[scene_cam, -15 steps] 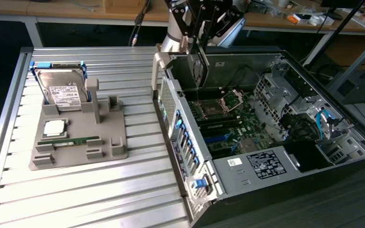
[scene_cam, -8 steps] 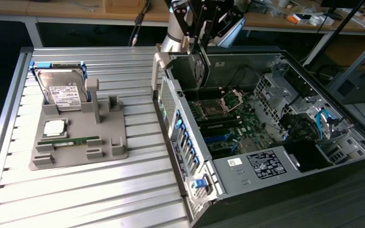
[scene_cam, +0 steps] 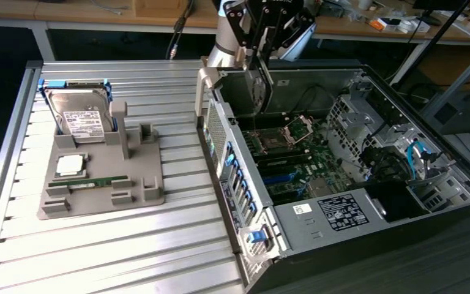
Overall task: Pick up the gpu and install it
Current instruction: 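Pick up the gpu and move the gpu toward the slot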
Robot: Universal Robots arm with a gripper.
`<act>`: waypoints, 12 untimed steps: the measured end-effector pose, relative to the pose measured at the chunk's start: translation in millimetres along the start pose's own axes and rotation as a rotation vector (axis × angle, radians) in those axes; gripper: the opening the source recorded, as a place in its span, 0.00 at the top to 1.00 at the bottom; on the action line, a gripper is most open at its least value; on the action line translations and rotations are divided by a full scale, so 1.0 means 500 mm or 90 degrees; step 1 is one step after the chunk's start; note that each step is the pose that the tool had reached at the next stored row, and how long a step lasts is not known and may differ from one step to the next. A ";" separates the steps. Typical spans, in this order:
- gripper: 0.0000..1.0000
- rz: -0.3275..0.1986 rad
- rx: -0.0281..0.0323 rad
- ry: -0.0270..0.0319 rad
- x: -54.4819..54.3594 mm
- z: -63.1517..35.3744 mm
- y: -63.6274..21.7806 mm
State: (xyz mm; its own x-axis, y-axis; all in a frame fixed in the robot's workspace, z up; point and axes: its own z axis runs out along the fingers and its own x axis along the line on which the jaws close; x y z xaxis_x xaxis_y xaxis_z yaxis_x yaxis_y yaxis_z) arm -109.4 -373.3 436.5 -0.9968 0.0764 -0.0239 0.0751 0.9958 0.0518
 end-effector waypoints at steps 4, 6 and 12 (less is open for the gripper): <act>0.73 0.000 0.0000 0.0000 -0.003 0.000 0.000; 0.73 0.000 0.0000 0.0000 -0.005 0.000 0.000; 0.73 0.000 0.0000 0.0000 -0.011 0.001 0.001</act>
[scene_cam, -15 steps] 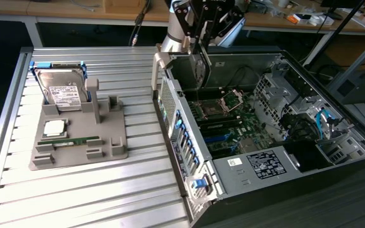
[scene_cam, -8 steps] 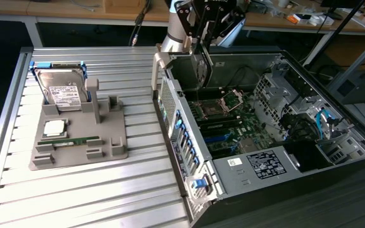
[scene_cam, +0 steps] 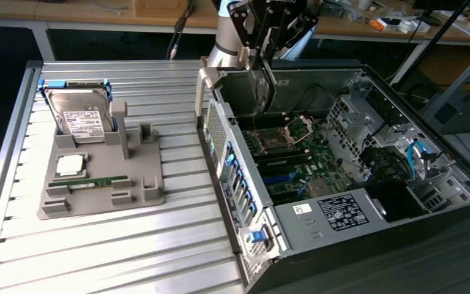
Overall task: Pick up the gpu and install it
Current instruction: 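Pick up the gpu and move the gpu toward the slot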
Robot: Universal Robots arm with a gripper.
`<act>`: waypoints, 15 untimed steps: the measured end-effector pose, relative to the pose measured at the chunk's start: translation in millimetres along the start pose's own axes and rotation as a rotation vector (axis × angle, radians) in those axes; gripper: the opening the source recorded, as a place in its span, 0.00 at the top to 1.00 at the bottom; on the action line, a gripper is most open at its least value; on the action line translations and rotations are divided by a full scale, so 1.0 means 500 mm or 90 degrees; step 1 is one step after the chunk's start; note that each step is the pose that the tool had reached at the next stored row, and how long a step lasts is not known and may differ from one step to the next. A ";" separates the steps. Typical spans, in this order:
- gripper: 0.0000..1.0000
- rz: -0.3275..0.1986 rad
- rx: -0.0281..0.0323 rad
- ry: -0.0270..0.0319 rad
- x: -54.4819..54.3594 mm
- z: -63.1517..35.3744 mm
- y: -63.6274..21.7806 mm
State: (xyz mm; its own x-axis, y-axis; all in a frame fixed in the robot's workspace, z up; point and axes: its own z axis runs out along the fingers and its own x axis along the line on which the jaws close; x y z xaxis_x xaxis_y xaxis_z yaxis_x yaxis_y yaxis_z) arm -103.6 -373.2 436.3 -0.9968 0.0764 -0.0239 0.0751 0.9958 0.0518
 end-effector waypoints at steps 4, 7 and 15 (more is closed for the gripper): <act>0.73 0.000 0.0000 0.0000 -0.004 0.000 0.000; 0.73 0.000 0.0000 0.0000 -0.007 0.001 0.000; 0.73 0.000 0.0000 0.0000 -0.013 0.001 0.001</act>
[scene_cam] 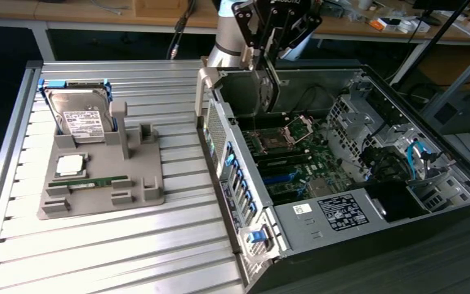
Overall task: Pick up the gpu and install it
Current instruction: 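Pick up the gpu and move the gpu toward the slot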
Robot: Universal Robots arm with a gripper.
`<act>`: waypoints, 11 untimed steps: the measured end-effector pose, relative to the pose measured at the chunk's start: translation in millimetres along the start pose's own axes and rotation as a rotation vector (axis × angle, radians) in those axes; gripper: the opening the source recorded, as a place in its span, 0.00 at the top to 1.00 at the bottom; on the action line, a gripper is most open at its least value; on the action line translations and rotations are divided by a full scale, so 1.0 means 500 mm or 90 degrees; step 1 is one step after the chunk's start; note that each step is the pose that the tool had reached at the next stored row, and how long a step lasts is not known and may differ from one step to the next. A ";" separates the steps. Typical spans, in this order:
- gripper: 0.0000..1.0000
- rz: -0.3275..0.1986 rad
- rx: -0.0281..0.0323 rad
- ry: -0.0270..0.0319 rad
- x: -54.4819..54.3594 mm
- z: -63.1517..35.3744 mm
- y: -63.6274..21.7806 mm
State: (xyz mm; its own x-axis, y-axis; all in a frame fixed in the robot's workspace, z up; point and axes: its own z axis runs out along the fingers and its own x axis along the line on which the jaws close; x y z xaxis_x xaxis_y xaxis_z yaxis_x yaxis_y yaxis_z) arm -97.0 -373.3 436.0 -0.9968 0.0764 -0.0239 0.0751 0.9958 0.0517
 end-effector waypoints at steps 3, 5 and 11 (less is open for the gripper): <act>0.73 0.000 0.0000 0.0000 -0.004 0.000 0.000; 0.73 0.000 0.0001 0.0000 -0.006 0.000 0.000; 0.73 0.000 0.0000 0.0000 -0.011 0.001 0.001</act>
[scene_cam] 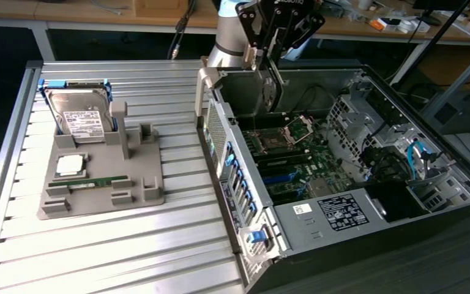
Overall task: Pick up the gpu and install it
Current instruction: 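Pick up the gpu and move the gpu toward the slot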
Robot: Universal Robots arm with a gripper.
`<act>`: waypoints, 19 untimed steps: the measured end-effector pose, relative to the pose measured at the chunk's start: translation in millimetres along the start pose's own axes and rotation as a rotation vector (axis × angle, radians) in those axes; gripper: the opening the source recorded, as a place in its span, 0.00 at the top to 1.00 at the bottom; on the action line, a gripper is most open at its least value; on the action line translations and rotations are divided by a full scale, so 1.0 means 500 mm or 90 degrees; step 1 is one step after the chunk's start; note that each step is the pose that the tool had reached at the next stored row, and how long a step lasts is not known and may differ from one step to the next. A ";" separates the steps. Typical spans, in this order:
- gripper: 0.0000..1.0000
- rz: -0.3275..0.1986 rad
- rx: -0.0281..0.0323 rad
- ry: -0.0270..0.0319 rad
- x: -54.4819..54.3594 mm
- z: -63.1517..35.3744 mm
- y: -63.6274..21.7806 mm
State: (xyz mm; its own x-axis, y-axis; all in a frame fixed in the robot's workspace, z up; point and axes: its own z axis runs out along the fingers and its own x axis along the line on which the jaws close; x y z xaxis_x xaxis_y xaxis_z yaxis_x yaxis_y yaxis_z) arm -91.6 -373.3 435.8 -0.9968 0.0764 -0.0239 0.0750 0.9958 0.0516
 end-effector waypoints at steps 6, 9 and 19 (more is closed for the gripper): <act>0.73 0.000 0.0000 0.0000 -0.005 0.001 0.000; 0.73 0.000 0.0000 0.0000 -0.008 0.001 0.001; 0.73 0.000 0.0000 0.0000 -0.016 0.001 0.001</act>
State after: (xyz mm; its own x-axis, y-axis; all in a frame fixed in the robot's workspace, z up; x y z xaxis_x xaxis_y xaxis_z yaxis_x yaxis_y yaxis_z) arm -83.3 -373.3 435.3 -0.9968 0.0764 -0.0239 0.0751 0.9958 0.0516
